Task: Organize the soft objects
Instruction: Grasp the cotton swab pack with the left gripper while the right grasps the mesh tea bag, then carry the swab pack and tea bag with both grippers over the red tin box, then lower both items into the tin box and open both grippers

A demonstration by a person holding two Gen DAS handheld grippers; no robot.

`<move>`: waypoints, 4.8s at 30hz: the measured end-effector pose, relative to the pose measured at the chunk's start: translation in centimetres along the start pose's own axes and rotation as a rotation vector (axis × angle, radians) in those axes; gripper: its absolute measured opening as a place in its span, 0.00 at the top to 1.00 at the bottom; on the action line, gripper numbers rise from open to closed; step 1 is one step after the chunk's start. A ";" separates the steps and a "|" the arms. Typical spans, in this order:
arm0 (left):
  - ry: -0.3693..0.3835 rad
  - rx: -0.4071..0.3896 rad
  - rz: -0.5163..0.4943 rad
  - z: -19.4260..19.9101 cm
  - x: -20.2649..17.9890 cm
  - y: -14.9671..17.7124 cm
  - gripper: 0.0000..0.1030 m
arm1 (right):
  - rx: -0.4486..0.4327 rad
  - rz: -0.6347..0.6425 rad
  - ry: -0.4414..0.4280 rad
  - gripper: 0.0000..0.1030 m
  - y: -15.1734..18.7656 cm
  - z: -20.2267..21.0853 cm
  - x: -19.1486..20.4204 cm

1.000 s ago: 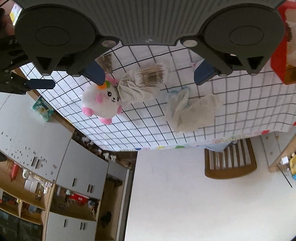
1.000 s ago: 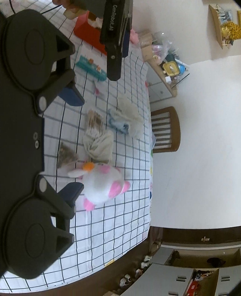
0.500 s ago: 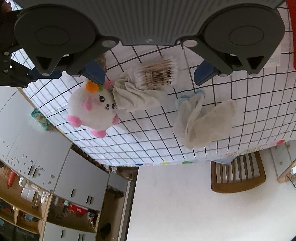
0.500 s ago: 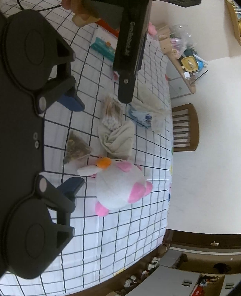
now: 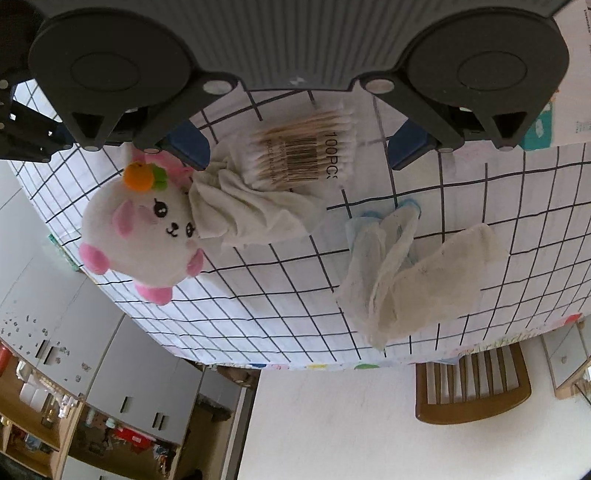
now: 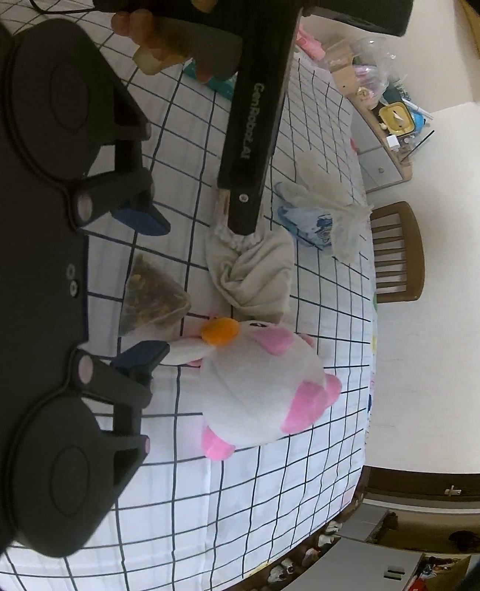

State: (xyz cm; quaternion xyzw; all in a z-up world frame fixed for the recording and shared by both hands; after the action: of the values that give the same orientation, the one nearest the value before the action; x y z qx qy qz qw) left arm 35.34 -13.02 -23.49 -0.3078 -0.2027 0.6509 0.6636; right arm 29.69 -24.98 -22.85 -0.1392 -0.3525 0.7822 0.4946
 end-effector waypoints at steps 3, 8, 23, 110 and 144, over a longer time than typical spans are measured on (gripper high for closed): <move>0.003 0.012 0.000 -0.6 0.0 0.1 0.01 | 0.008 0.003 0.002 0.46 -0.1 -0.5 0.0; 0.003 0.037 0.005 -1.4 0.1 0.5 0.10 | 0.018 0.003 0.006 0.53 -0.1 -1.0 0.0; 0.004 0.043 -0.011 -1.3 0.1 0.3 0.35 | 0.017 0.008 0.045 0.83 -0.2 -1.1 -0.3; -0.209 -0.072 0.218 24.8 30.4 7.6 0.36 | -0.081 0.222 -0.245 0.94 -9.1 0.9 34.4; -0.167 0.042 0.083 18.6 32.2 9.6 0.36 | 0.074 0.251 -0.209 0.83 -9.0 -10.7 39.9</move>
State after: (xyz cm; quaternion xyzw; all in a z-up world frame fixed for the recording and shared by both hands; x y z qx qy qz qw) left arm 18.06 21.17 -20.68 -0.2466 -0.2306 0.7053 0.6233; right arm 22.94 16.57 -19.05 -0.0819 -0.3528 0.8605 0.3584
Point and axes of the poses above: each gripper's, at about its wrist camera, not at the fingertips, and z roughly against the way its jaws point, x to its left, y to its underside, the point moved 9 cm from there along -z, roughly the way its jaws point, and after that the axes turned 3 degrees about -x, right-handed, at the moved point
